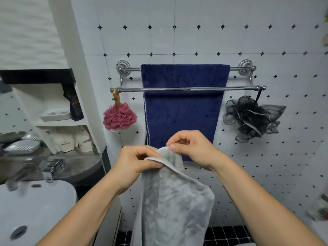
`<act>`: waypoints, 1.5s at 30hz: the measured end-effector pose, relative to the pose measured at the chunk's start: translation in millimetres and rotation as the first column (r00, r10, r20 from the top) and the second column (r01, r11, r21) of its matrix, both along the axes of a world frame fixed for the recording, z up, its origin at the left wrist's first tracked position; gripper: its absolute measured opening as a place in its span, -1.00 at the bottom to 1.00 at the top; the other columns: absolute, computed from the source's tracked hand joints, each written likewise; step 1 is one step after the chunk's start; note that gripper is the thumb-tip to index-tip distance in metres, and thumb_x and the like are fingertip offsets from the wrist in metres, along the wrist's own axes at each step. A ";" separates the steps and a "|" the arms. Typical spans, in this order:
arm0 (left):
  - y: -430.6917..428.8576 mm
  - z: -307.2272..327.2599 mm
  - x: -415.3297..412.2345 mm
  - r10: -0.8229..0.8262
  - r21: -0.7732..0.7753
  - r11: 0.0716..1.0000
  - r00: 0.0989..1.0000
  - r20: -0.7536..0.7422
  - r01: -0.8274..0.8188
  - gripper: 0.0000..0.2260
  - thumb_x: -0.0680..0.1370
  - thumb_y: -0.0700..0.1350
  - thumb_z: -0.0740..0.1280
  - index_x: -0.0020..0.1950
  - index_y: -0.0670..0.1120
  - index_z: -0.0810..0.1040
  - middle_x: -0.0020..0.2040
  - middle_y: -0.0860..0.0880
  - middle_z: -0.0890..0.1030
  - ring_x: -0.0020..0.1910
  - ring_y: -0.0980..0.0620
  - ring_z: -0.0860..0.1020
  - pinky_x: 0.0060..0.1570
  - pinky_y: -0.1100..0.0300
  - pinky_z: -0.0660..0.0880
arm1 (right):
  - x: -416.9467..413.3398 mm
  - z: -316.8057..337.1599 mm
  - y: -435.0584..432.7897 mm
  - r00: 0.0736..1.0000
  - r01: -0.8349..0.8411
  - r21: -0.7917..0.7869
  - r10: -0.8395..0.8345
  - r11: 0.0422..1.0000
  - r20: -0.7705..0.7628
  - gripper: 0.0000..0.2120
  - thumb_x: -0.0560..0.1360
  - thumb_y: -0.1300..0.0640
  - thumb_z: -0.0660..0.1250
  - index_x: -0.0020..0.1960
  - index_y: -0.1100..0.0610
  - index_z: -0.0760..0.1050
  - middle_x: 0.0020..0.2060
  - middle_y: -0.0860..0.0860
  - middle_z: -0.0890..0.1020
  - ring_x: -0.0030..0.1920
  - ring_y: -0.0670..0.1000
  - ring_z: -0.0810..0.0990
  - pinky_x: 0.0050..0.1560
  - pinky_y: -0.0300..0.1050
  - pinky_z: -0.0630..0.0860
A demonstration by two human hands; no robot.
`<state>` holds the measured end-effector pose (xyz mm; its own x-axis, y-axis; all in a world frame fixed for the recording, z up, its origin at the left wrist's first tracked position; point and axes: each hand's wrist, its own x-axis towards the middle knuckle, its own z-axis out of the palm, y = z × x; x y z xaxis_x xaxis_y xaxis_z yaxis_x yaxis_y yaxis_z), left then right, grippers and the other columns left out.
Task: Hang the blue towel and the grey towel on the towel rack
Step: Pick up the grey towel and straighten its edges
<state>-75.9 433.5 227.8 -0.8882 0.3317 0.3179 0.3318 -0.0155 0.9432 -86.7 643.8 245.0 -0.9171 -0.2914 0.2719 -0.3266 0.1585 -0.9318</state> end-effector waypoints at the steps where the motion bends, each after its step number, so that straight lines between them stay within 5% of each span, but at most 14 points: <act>1: 1.0 0.1 2.0 -0.038 -0.016 0.999 0.999 -0.006 0.038 -0.89 0.21 -0.17 0.56 -0.29 -0.07 0.75 -0.18 0.03 0.69 -0.14 0.12 0.64 -0.10 0.33 0.52 | 0.4 3.4 -3.1 1.000 -0.011 0.008 0.012 1.000 -0.026 -0.79 0.48 0.34 0.42 -0.17 0.04 0.66 -0.25 -0.04 0.71 -0.20 -0.09 0.65 -0.09 -0.15 0.57; 5: 8.1 4.9 6.8 0.033 -0.008 0.999 0.997 -0.067 -0.034 -0.85 0.24 -0.18 0.56 -0.22 -0.15 0.75 -0.13 -0.04 0.60 -0.12 0.11 0.59 -0.04 0.30 0.53 | 7.7 10.0 -17.2 0.989 -0.093 0.043 0.097 0.995 -0.108 -0.79 0.44 0.25 0.43 -0.18 -0.07 0.64 -0.26 -0.04 0.66 -0.23 -0.08 0.59 -0.15 -0.20 0.53; 12: 2.5 14.1 2.8 0.105 -0.042 0.993 0.994 -0.031 -0.106 -0.87 0.31 -0.34 0.56 -0.26 -0.13 0.75 -0.22 -0.10 0.75 -0.10 -0.01 0.71 -0.10 0.32 0.58 | 18.6 8.4 -7.0 0.989 -0.114 0.011 0.115 0.993 -0.097 -0.82 0.49 0.29 0.39 -0.12 0.01 0.61 -0.23 -0.06 0.65 -0.21 -0.06 0.58 -0.13 -0.15 0.52; 15: 5.6 18.7 -1.0 0.134 -0.057 0.989 0.991 -0.009 -0.135 -0.86 0.30 -0.34 0.57 -0.29 -0.12 0.74 -0.26 -0.10 0.74 -0.18 0.00 0.72 -0.14 0.28 0.61 | 26.4 0.8 -3.2 0.992 -0.104 0.048 0.107 0.993 -0.063 -0.94 0.45 0.11 0.46 -0.11 0.00 0.60 -0.25 -0.12 0.60 -0.24 -0.09 0.50 -0.17 -0.20 0.45; 17: 8.1 20.7 -3.8 0.165 -0.070 0.984 0.986 -0.002 -0.165 -0.82 0.29 -0.35 0.57 -0.33 -0.07 0.73 -0.32 -0.05 0.73 -0.29 0.08 0.68 -0.23 0.32 0.56 | 28.5 -9.9 0.5 0.997 -0.031 0.194 0.045 0.980 -0.065 -0.80 0.34 -0.01 0.55 -0.14 -0.03 0.55 -0.28 -0.18 0.55 -0.27 -0.13 0.47 -0.19 -0.20 0.44; 21: 10.9 22.5 -12.4 0.217 -0.021 0.976 0.972 0.088 -0.216 -0.77 0.28 -0.39 0.56 -0.33 -0.05 0.70 -0.35 -0.05 0.69 -0.32 0.03 0.63 -0.25 0.25 0.55 | 32.9 -34.9 4.8 0.998 -0.019 0.417 -0.008 0.909 0.064 -0.72 0.33 -0.10 0.54 -0.08 0.03 0.60 -0.14 -0.02 0.70 -0.11 0.01 0.68 0.00 0.08 0.62; 24: 7.1 32.2 -20.0 0.250 0.009 0.968 0.965 0.080 -0.251 -0.71 0.33 -0.40 0.53 -0.16 -0.01 0.68 -0.37 0.00 0.64 -0.35 0.09 0.59 -0.24 0.28 0.50 | 36.5 -63.7 12.8 0.959 -0.170 0.469 0.035 0.867 0.283 -0.67 0.34 -0.06 0.53 0.06 0.02 0.64 0.01 -0.05 0.73 0.03 -0.04 0.70 0.12 0.03 0.61; 28: -8.5 53.6 -35.4 0.325 0.070 0.943 0.946 -0.001 -0.325 -0.71 0.35 -0.38 0.51 -0.12 0.00 0.68 -0.40 0.17 0.67 -0.39 0.31 0.56 -0.35 0.50 0.44 | 45.8 -122.7 26.0 0.899 -0.306 0.696 -0.043 0.649 0.436 -0.51 0.32 -0.09 0.49 0.19 0.08 0.60 0.15 0.02 0.69 0.14 0.07 0.65 0.24 0.07 0.54; 32: -23.9 48.3 -43.8 0.342 -0.019 0.938 0.936 -0.085 -0.345 -0.70 0.34 -0.38 0.53 -0.13 0.01 0.71 -0.17 -0.01 0.71 -0.17 0.10 0.61 -0.01 0.31 0.54 | 38.8 -138.0 58.3 0.933 -0.137 0.825 -0.208 0.549 0.293 -0.43 0.22 -0.27 0.44 0.05 0.10 0.58 0.02 0.05 0.67 0.00 0.11 0.65 0.10 0.09 0.57; 34: -35.1 38.3 -48.7 0.379 -0.050 0.923 0.924 -0.059 -0.382 -0.71 0.34 -0.36 0.54 -0.12 0.02 0.70 -0.14 -0.03 0.69 -0.17 0.09 0.60 0.04 0.25 0.54 | 29.2 -126.8 79.8 0.943 -0.002 0.851 -0.283 0.524 0.177 -0.57 0.30 -0.30 0.41 -0.07 0.03 0.53 -0.06 0.03 0.62 -0.10 0.06 0.61 0.00 0.06 0.57; 37: -54.1 24.6 -56.3 0.431 -0.069 0.901 0.902 0.026 -0.428 -0.71 0.35 -0.35 0.54 -0.09 0.02 0.69 -0.18 -0.02 0.67 -0.25 0.15 0.59 -0.09 0.34 0.52 | 16.0 -106.1 112.7 0.934 0.186 0.760 -0.353 0.622 0.060 -0.90 0.46 -0.09 0.37 -0.23 -0.14 0.55 -0.26 -0.06 0.62 -0.26 0.04 0.60 -0.20 -0.06 0.54; 40: -65.6 15.2 -60.1 0.471 -0.068 0.882 0.878 0.078 -0.467 -0.70 0.36 -0.39 0.51 0.02 -0.09 0.67 -0.23 -0.05 0.63 -0.44 0.30 0.57 -0.41 0.49 0.45 | 11.2 -90.2 124.5 0.910 0.348 0.526 -0.414 0.776 0.010 -0.74 0.46 0.19 0.35 -0.18 -0.19 0.62 -0.37 -0.08 0.62 -0.38 -0.08 0.53 -0.36 -0.22 0.46; 45: -72.4 9.7 -65.3 0.489 -0.034 0.872 0.863 0.127 -0.489 -0.66 0.39 -0.44 0.46 0.08 -0.14 0.63 -0.24 -0.08 0.62 -0.50 0.28 0.57 -0.47 0.46 0.47 | 5.7 -80.1 118.5 0.837 0.462 0.004 -0.438 0.887 0.328 -0.71 0.41 0.45 0.34 -0.25 0.13 0.72 -0.35 0.15 0.70 -0.31 0.03 0.67 -0.36 -0.22 0.57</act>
